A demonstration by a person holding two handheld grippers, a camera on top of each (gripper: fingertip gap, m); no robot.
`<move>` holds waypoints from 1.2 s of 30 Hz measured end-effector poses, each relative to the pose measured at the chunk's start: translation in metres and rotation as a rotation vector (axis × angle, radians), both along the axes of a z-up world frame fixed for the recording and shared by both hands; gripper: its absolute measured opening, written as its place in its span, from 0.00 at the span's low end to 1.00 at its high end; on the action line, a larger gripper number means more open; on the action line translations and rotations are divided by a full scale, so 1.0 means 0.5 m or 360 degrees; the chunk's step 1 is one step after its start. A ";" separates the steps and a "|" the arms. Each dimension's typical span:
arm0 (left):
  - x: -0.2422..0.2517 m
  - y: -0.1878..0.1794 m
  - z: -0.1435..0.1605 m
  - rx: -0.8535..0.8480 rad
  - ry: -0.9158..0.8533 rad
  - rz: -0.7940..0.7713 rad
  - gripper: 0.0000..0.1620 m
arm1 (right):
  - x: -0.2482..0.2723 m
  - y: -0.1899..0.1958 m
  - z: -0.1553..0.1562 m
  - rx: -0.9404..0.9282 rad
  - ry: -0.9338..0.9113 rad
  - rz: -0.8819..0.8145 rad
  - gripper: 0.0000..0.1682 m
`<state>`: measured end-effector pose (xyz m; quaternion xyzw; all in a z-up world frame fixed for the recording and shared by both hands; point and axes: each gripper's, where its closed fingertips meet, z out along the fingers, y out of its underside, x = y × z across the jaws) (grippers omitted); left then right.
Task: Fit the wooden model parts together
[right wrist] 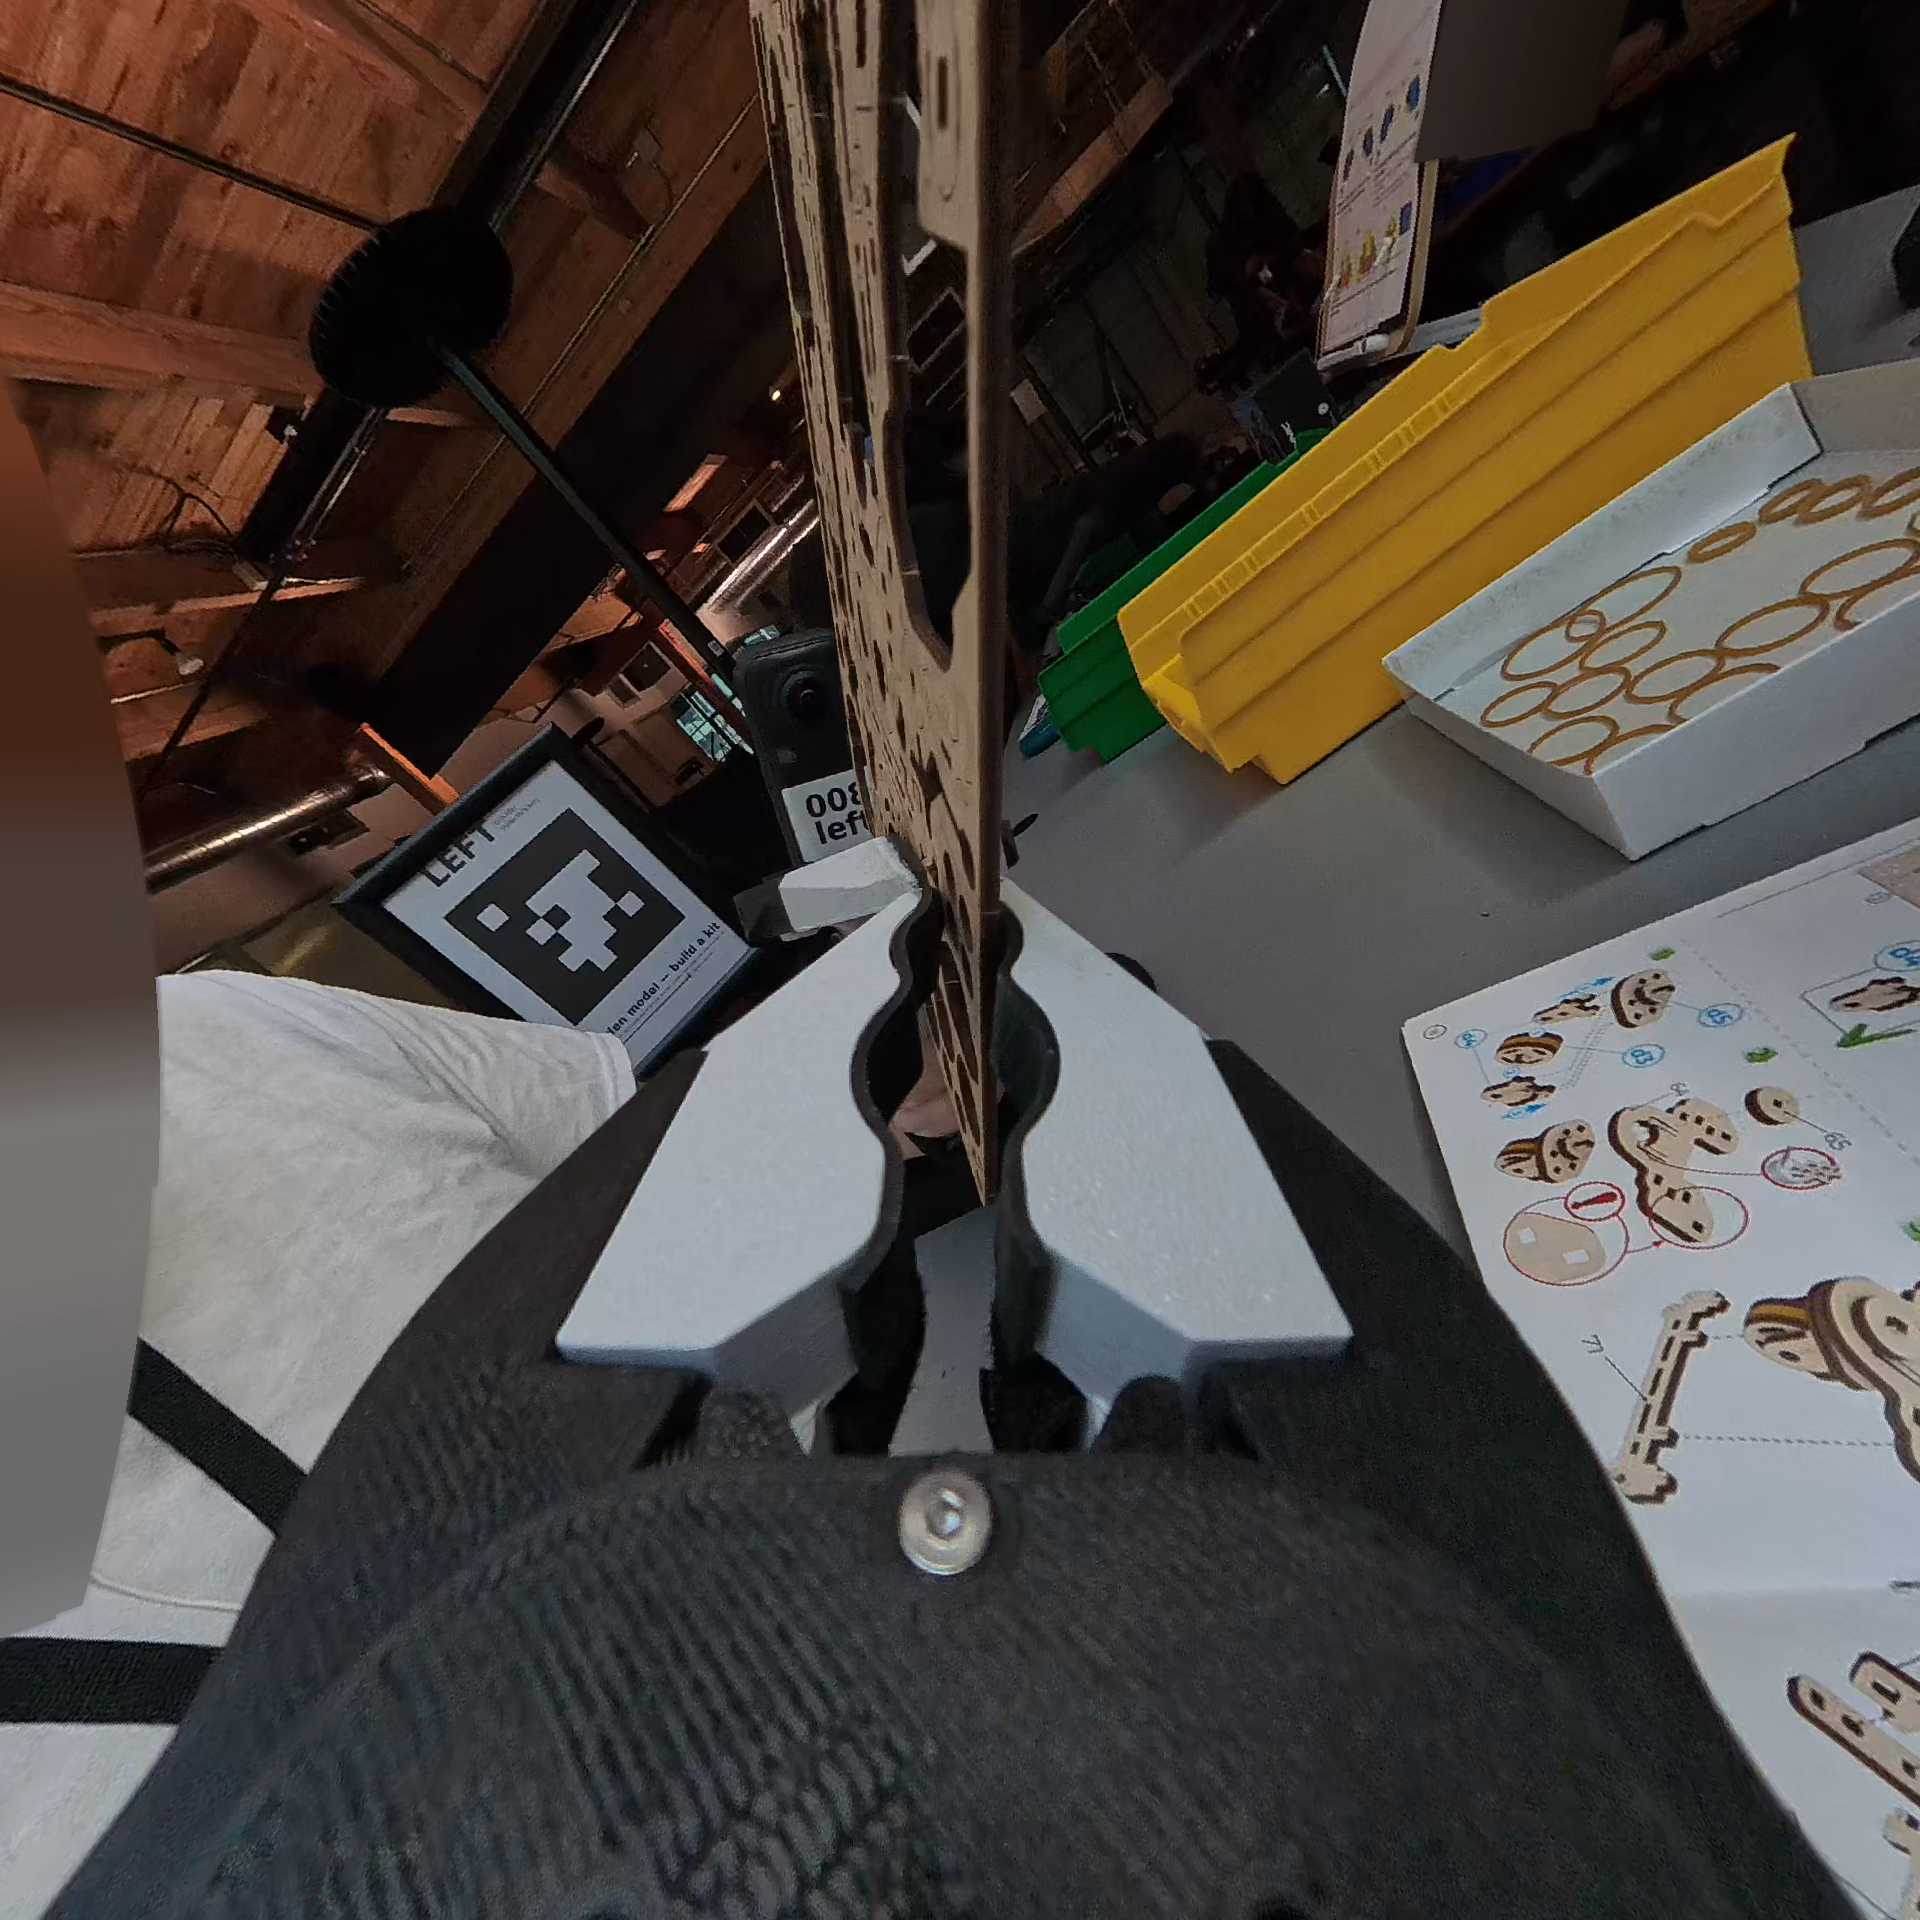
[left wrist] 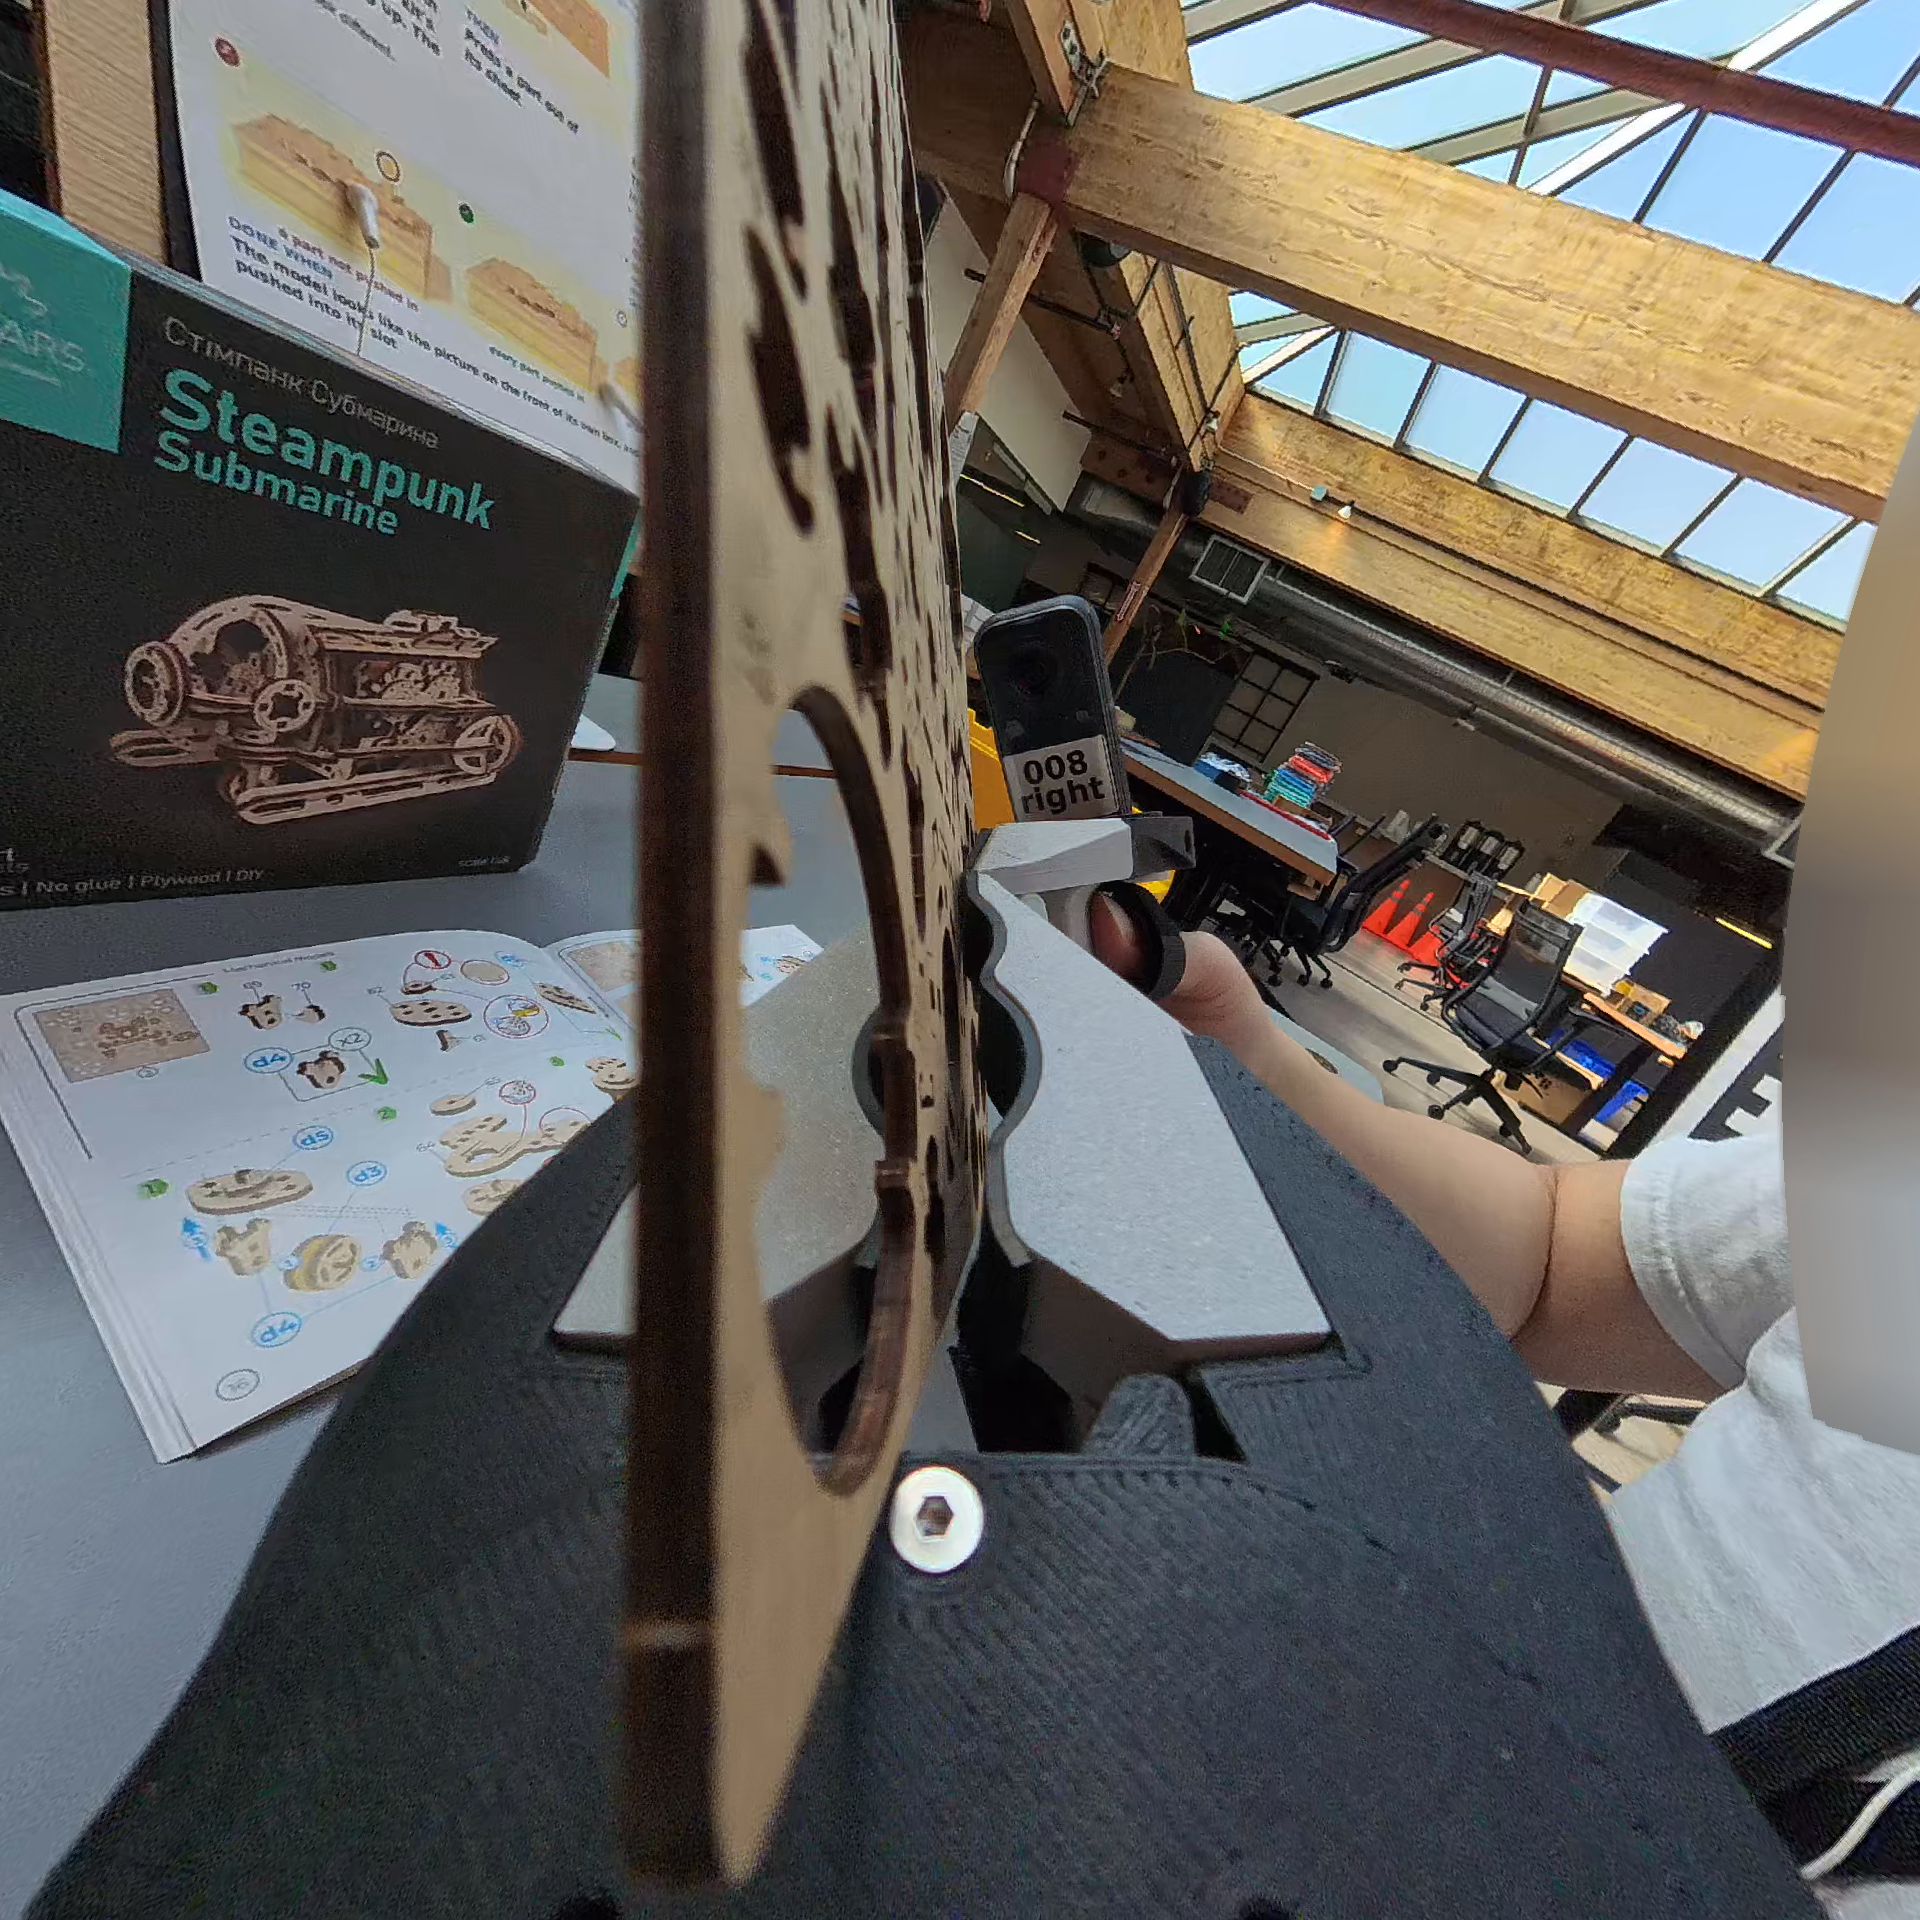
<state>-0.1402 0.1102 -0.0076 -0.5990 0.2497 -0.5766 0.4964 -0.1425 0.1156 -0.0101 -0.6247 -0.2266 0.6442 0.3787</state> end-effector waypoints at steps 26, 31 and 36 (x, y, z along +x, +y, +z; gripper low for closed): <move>0.005 -0.013 0.010 0.0038 -0.0045 -0.0020 0.01 | 0.006 -0.011 0.017 -0.0058 0.0125 0.0024 0.02; 0.003 -0.014 0.018 -0.0020 -0.0131 -0.0088 0.01 | 0.009 -0.009 0.029 -0.0104 0.0243 0.0039 0.02; -0.002 -0.010 0.015 -0.0172 -0.0240 -0.0165 0.01 | 0.003 -0.010 0.023 -0.0003 0.0146 0.0022 0.02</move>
